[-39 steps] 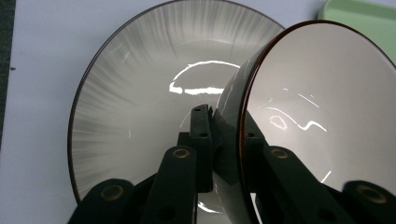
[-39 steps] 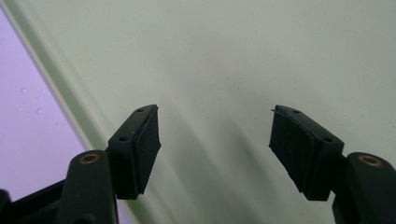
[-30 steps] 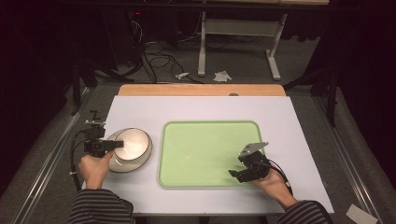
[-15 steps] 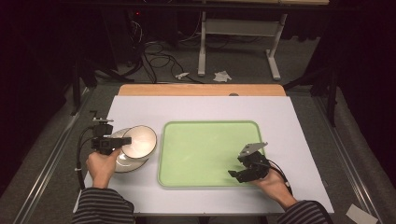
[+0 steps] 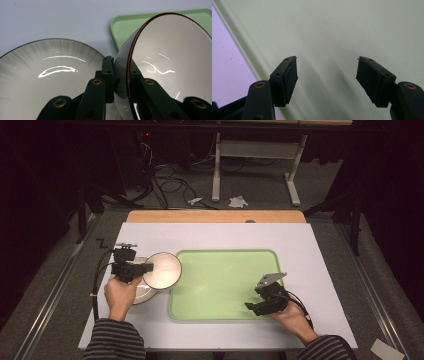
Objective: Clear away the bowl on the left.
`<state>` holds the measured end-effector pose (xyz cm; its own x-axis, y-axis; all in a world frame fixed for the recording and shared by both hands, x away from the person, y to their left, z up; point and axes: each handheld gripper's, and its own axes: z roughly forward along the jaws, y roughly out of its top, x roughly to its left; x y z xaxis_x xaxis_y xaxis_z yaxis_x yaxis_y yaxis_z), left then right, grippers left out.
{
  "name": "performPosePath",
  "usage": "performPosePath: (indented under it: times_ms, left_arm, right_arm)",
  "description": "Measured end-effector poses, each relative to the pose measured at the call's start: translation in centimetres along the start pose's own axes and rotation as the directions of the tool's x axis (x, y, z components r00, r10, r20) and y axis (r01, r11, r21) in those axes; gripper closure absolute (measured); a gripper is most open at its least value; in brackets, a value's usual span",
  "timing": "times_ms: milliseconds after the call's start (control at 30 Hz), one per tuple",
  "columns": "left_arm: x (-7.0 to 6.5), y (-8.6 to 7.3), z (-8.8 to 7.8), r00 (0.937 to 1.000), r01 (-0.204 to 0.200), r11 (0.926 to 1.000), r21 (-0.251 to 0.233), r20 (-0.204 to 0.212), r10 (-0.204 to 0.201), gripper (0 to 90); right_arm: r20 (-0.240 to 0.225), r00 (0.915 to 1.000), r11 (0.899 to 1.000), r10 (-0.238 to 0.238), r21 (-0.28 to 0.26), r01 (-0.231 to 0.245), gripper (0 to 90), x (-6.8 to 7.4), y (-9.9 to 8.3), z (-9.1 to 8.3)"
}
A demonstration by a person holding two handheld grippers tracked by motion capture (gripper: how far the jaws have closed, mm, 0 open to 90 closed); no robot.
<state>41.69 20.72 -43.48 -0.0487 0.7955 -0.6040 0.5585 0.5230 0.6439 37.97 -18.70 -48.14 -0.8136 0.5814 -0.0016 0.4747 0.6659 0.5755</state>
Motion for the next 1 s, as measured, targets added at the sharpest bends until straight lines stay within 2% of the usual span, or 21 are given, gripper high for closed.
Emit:
performPosePath:
  times_ms: [67,167,267,433,533,567,667,833,933,967,1000]
  left_arm:
    - [-1.1,-0.4,0.2,0.9994,-0.019,0.9997,0.016,0.03,0.019,81.4]
    - [-2.1,-0.8,0.4,0.9976,-0.051,0.9981,0.034,0.05,0.049,81.4]
    - [-2.8,-1.1,0.5,0.9967,-0.051,0.9977,0.045,0.066,0.048,81.4]
    - [-4.5,-1.8,1.0,0.9906,-0.083,0.9938,0.074,0.115,0.074,81.4]
    - [-5.1,-2.1,1.2,0.9878,-0.097,0.9916,0.086,0.13,0.086,81.4]
    - [-5.7,-2.4,1.5,0.9846,-0.118,0.9888,0.092,0.14,0.104,81.4]
    - [-6.6,-2.9,1.8,0.9795,-0.141,0.9845,0.104,0.159,0.124,81.4]
    - [-7.8,-3.7,2.6,0.9729,-0.158,0.9794,0.126,0.19,0.133,81.4]
    - [-8.2,-4.0,2.9,0.971,-0.164,0.9776,0.132,0.197,0.136,81.3]
    - [-8.6,-4.2,3.1,0.9672,-0.178,0.9738,0.142,0.208,0.147,81.3]
    - [-8.8,-4.3,3.3,0.9662,-0.177,0.9738,0.142,0.213,0.145,81.3]
  right_arm:
    - [0.001,1.0,1.0,-0.003,-0.004,0.003,34.6,0.0,-0.1,-0.1]
    - [0.008,0.9999,1.0,0.007,-0.002,-0.007,34.6,0.0,-0.1,-0.1]
    - [0.011,0.9999,1.0,0.001,-0.005,-0.001,34.7,0.0,-0.1,-0.2]
    - [0.025,0.9996,1.0,0.01,-0.018,-0.009,35.0,0.2,-0.5,-0.6]
    - [0.03,0.9994,1.0,0.016,-0.016,-0.015,35.0,0.2,-0.6,-0.7]
    - [0.033,0.9993,1.0,0.017,-0.02,-0.016,35.1,0.2,-0.7,-0.8]
    - [0.037,0.999,0.999,0.027,-0.025,-0.026,35.1,0.3,-0.9,-0.9]
    - [0.052,0.9977,0.999,0.043,-0.029,-0.042,35.3,0.2,-1.5,-1.4]
    - [0.059,0.9969,0.998,0.052,-0.038,-0.05,35.4,0.3,-1.8,-1.7]
    - [0.063,0.9964,0.998,0.056,-0.038,-0.053,35.5,0.4,-1.9,-1.8]
    - [0.065,0.9963,0.998,0.056,-0.042,-0.053,35.5,0.4,-2.0,-1.9]
